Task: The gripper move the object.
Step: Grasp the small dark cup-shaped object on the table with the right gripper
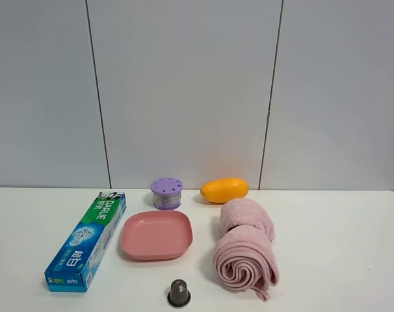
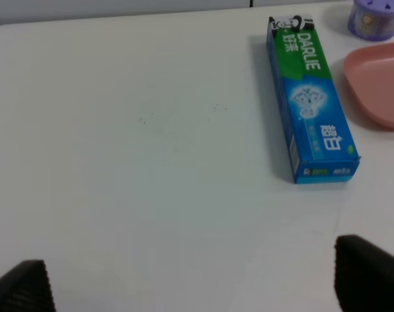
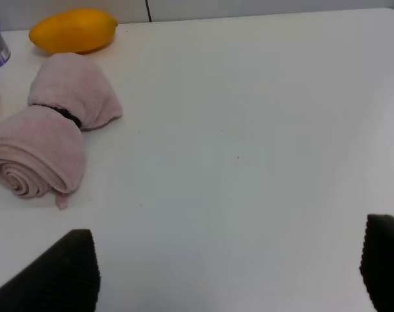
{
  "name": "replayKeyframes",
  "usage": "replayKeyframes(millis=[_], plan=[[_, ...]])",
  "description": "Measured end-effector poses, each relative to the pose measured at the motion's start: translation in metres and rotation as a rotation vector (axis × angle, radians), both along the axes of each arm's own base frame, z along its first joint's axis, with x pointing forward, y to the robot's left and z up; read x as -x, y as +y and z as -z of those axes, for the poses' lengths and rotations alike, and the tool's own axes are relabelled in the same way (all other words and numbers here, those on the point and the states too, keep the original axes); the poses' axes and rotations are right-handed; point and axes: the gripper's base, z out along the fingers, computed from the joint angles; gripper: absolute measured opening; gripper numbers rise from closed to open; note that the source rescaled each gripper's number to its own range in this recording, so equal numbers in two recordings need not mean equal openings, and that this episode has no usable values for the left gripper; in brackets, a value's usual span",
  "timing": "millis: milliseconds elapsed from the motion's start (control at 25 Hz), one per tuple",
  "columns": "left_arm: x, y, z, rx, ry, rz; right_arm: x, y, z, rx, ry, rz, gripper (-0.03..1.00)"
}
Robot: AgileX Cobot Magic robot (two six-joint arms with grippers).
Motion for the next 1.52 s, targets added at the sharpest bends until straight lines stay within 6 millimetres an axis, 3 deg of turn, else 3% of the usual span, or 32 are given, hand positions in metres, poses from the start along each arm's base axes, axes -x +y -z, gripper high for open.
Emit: replayKeyframes(millis=[760,960,1040,1240,1520], plan=[[0.0,0.0,0.0,0.0,0.0,0.0,0.0,0.001,0.0,-0.015,0.0,-0.011,1.0],[0.0,0.0,0.0,0.0,0.0,0.0,-0.01,0.014,-0.004,-0.082,0.037,-0.148,1.0],[0.0,0.0,0.0,0.0,0.0,0.0,-0.018,0.023,-0.019,-0.141,-0.017,-0.234,1.0],[0.0,0.0,0.0,0.0,0.0,0.0,-0.048,0.045,-0.079,-0.286,-0.216,-0.477,1.0],[0.0,0.0,0.0,0.0,0.0,0.0,-0.124,0.075,-0.112,-0.298,-0.129,-0.841,1.0]])
